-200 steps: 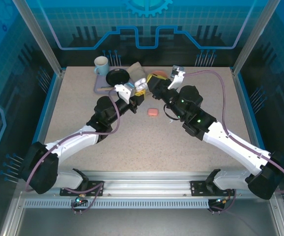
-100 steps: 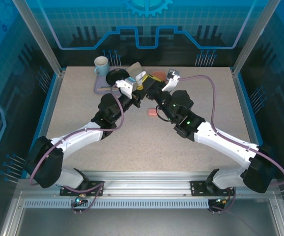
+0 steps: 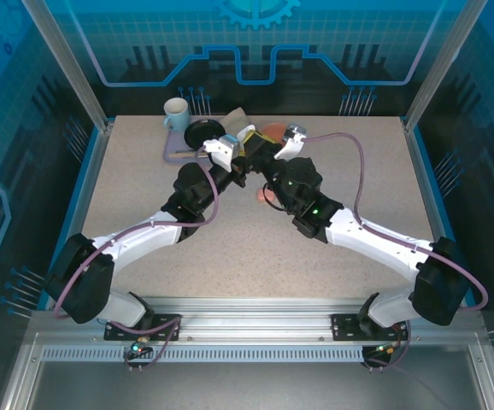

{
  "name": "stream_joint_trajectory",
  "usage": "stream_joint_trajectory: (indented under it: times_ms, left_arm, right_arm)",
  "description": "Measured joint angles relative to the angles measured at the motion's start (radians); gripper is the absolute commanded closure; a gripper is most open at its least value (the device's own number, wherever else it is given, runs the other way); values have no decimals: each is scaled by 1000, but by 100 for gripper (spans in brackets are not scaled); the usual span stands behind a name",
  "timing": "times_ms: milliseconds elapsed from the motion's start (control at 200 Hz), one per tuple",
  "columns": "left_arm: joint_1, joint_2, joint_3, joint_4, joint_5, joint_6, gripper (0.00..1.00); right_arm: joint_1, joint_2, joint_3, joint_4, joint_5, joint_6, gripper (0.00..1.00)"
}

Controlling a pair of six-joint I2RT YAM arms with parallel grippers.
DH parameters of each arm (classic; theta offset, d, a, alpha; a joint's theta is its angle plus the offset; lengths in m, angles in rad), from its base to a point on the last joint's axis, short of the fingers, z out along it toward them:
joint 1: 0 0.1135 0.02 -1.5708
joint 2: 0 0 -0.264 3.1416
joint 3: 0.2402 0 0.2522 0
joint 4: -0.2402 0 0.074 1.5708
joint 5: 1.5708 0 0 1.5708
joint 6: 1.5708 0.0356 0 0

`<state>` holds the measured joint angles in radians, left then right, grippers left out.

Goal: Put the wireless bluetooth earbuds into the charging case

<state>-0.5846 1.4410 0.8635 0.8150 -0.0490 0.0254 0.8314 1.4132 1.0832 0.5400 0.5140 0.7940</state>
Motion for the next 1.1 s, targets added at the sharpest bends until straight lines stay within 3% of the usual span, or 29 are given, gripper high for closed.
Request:
stream_joint_trajectory:
  times_ms: [1100]
  left_arm:
    - [0,1,7,3,0,1,100]
  right_arm:
    - [0,28,30,-31,3,42,80]
